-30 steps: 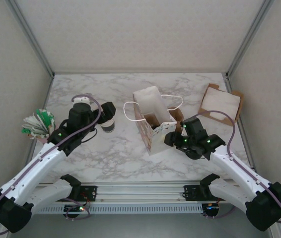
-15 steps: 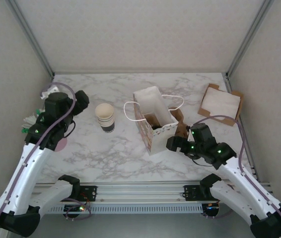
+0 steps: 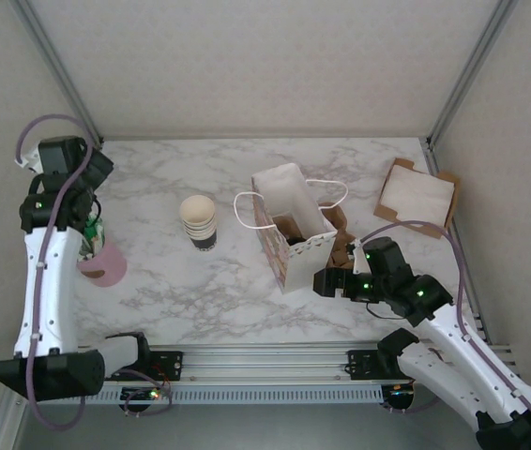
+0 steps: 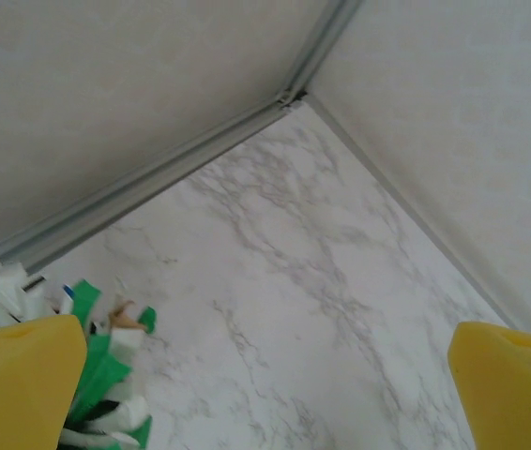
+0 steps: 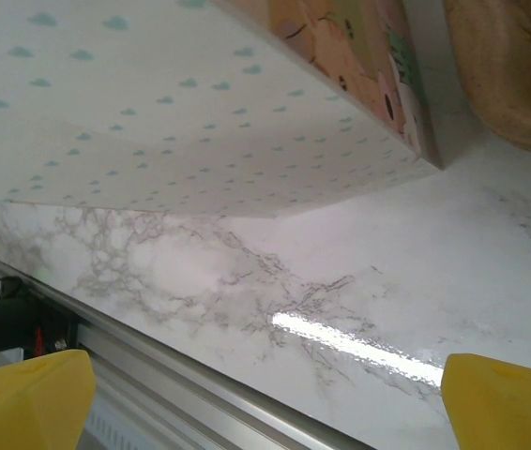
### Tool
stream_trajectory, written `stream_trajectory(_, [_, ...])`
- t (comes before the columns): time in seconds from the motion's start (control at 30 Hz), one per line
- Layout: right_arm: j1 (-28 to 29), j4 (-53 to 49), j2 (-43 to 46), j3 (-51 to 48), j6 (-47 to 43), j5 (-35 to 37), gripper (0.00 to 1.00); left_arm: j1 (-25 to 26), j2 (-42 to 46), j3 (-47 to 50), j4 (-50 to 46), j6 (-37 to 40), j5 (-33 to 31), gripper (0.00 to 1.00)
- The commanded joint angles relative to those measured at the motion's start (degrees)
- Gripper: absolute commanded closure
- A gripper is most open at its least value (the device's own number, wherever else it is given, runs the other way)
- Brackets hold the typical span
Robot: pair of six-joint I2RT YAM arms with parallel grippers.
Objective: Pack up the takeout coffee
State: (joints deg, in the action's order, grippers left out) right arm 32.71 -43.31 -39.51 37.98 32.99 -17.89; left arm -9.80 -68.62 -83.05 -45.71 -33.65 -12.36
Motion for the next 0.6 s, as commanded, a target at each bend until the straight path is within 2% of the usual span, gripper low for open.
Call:
stream_trajectory(0.0, [0.8,2.8,0.6,-0.6,-3.4,-1.2,0.07,-3.4,-3.4,-2.6,-4.0,1.6,3.6,0.05])
stream_trajectory(0.07, [1.4,5.1,0.5,-1.3,-4.3,-1.0,0.08,-4.7,-5.5,-3.8,-5.4,1.8,2.3,0.11])
stream_trajectory(0.23, [3.3,10.6,-1.8,-2.2,-7.5,-3.6,0.08,-5.6,-9.0,-4.8,-7.3,2.5,-0.2,0.18])
stream_trajectory(0.37, [3.4,11.7,-2.7,-2.8,-8.0,-4.0,0.09,-6.4,-12.5,-6.7,-10.1,3.2,-3.9,0.31])
stream_trajectory(0.57, [3.4,11.8,-3.2,-3.0,-8.0,-3.8,0.09,-7.4,-15.0,-6.6,-11.4,3.1,-7.7,0.36])
